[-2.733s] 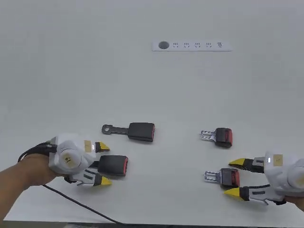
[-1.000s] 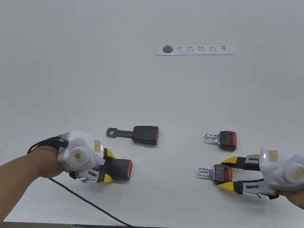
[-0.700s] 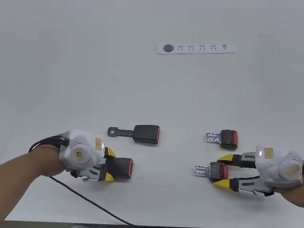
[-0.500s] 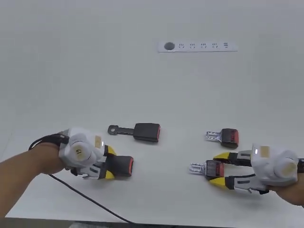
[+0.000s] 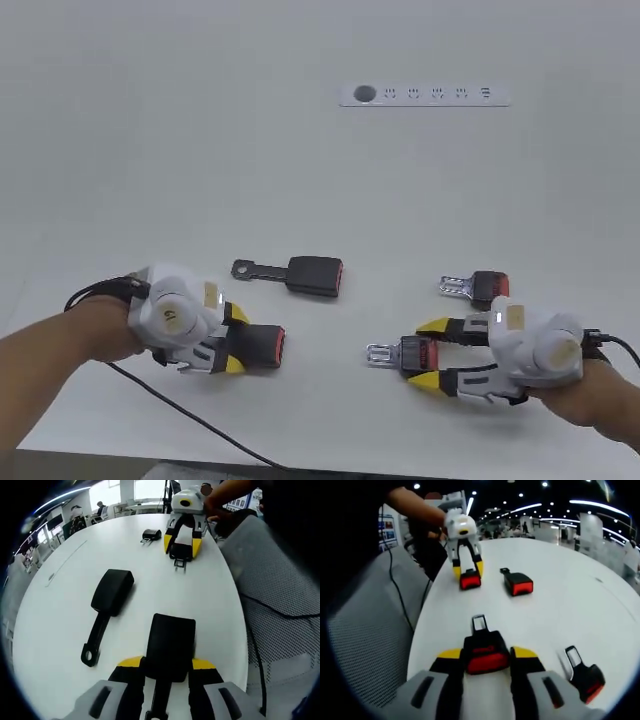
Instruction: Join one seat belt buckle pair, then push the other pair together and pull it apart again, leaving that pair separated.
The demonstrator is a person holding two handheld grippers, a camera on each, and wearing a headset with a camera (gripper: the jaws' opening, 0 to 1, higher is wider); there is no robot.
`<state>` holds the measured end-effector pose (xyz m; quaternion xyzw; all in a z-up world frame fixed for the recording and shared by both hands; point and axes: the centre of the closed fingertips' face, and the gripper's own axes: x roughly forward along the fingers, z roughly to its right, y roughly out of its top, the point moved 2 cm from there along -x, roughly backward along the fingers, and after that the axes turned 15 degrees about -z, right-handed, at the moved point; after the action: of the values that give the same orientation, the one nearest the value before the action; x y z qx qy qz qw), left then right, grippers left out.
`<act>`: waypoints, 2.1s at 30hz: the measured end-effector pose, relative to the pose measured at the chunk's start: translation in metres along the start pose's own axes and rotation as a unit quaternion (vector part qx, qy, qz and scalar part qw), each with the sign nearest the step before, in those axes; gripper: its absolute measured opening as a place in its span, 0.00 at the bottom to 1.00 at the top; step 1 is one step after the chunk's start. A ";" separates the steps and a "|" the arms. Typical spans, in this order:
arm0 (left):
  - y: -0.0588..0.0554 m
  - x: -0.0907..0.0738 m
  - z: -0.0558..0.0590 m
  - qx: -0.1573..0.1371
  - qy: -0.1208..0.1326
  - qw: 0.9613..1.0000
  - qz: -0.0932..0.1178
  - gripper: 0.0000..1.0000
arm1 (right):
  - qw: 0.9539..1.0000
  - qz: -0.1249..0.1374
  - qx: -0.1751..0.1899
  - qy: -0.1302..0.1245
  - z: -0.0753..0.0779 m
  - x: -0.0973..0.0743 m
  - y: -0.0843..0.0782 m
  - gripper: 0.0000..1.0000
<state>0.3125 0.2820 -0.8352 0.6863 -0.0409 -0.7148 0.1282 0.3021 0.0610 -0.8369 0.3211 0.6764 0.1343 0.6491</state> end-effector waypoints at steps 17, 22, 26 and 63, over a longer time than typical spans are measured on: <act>0.001 0.000 0.001 0.000 0.007 1.000 -0.001 0.35 | 1.000 0.018 -0.014 0.017 -0.017 0.036 0.054 0.36; 0.001 0.000 0.001 -0.001 0.009 1.000 0.001 0.35 | 0.999 0.030 0.004 0.020 -0.016 0.047 0.066 0.36; 0.000 0.000 0.000 0.003 0.011 1.000 -0.001 0.35 | 0.999 0.034 0.006 0.024 -0.016 0.056 0.076 0.36; 0.001 0.001 0.001 0.051 0.010 0.998 -0.019 0.33 | 1.000 0.000 -0.016 0.014 -0.024 0.083 0.107 0.35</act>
<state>0.3117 0.2804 -0.8357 0.6995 -0.0624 -0.7074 0.0798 0.3109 0.1986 -0.8358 0.3090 0.6833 0.1492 0.6444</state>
